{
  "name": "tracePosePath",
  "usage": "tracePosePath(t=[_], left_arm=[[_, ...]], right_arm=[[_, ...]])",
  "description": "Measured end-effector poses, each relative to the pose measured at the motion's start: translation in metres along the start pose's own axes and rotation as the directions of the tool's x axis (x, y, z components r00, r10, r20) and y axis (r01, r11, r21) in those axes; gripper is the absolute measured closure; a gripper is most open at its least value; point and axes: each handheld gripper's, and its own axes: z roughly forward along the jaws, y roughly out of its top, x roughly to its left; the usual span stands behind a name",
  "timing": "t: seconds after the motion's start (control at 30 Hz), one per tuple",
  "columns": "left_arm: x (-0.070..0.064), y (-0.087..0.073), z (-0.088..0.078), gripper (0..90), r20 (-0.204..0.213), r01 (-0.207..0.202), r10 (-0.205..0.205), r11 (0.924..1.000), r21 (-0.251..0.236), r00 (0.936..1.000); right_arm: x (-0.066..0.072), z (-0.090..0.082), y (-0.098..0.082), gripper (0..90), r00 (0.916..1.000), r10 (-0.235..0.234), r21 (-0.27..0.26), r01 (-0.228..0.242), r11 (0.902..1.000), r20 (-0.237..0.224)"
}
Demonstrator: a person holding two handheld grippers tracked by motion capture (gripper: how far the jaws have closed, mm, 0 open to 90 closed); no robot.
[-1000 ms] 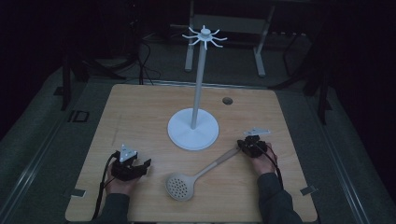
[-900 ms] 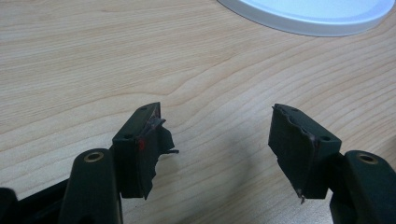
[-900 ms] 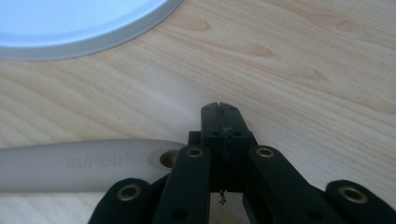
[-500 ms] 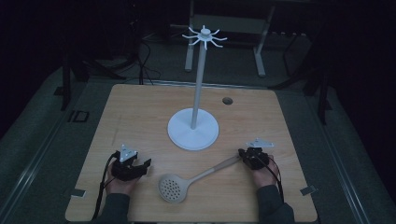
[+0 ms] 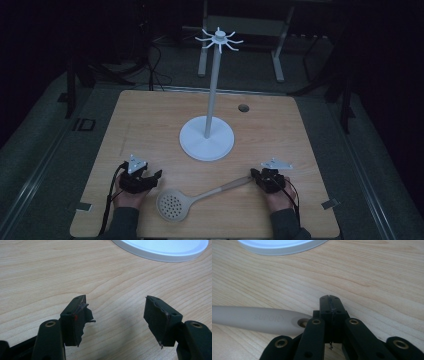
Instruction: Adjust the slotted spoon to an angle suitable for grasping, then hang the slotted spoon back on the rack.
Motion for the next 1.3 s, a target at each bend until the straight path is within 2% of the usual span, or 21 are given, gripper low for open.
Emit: tracePosePath(t=[0.07, 0.2, 0.3, 0.53, 0.73, 0.83, 0.97, 1.0, 1.07, 1.1, 1.23, 1.3], left_arm=[[0.001, 0.0, 0.0, 35.6, 0.002, 0.001, -0.001, 1.0, 0.002, 1.0], [0.0, 0.0, 0.001, 35.5, 0.001, -0.003, 0.003, 1.0, 0.004, 1.0], [0.0, 0.0, 0.001, 35.6, 0.001, -0.005, 0.005, 1.0, 0.001, 1.0], [-0.001, 0.0, -0.001, 36.0, 0.001, 0.0, 0.0, 1.0, -0.007, 1.0], [0.003, 0.001, -0.01, 38.7, 0.021, 0.053, -0.052, 0.9973, -0.051, 0.9984], [0.003, 0.001, -0.012, 39.6, 0.033, 0.054, -0.052, 0.9967, -0.06, 0.9981], [-0.003, 0.009, -0.018, 39.8, 0.049, 0.032, -0.029, 0.9966, -0.076, 0.9984], [-0.007, 0.015, -0.022, 39.8, 0.065, 0.026, -0.02, 0.9953, -0.093, 0.9977], [-0.007, 0.015, -0.022, 39.8, 0.065, 0.026, -0.02, 0.9953, -0.093, 0.9977], [-0.014, 0.024, -0.027, 39.7, 0.08, 0.006, 0.003, 0.9936, -0.113, 0.9968], [-0.02, 0.034, -0.031, 39.7, 0.094, -0.011, 0.023, 0.9917, -0.128, 0.9953], [-0.025, 0.044, -0.032, 39.6, 0.11, -0.027, 0.042, 0.991, -0.131, 0.9931]], right_arm=[[-0.001, -0.001, 0.0, 89.9, 0.9998, 0.013, -0.012, -0.014, 0.9998, -0.012], [-0.002, -0.005, 0.002, 89.8, 0.9998, 0.019, -0.045, -0.02, 0.9988, -0.007], [-0.006, -0.013, 0.002, 89.6, 0.9999, 0.011, -0.064, -0.01, 0.9979, 0.011], [-0.016, -0.027, 0.004, 88.5, 0.9988, 0.029, -0.096, -0.025, 0.995, 0.038], [-0.019, -0.035, 0.002, 86.5, 0.998, -0.001, -0.094, 0.007, 0.9955, 0.063], [-0.021, -0.038, 0.0, 84.8, 0.9977, 0.0, -0.094, 0.006, 0.9956, 0.068], [-0.024, -0.041, -0.004, 76.8, 0.9968, -0.004, -0.089, 0.011, 0.996, 0.08], [-0.025, -0.042, -0.005, 74.3, 0.9967, -0.005, -0.089, 0.013, 0.996, 0.081], [-0.025, -0.042, -0.005, 74.3, 0.9966, -0.006, -0.09, 0.013, 0.9958, 0.082], [-0.027, -0.044, -0.006, 65.0, 0.9963, -0.005, -0.094, 0.014, 0.9955, 0.086], [-0.03, -0.044, -0.008, 57.3, 0.9966, 0.0, -0.104, 0.009, 0.9945, 0.082], [-0.032, -0.044, -0.009, 54.0, 0.9958, -0.006, -0.108, 0.016, 0.9941, 0.092]])
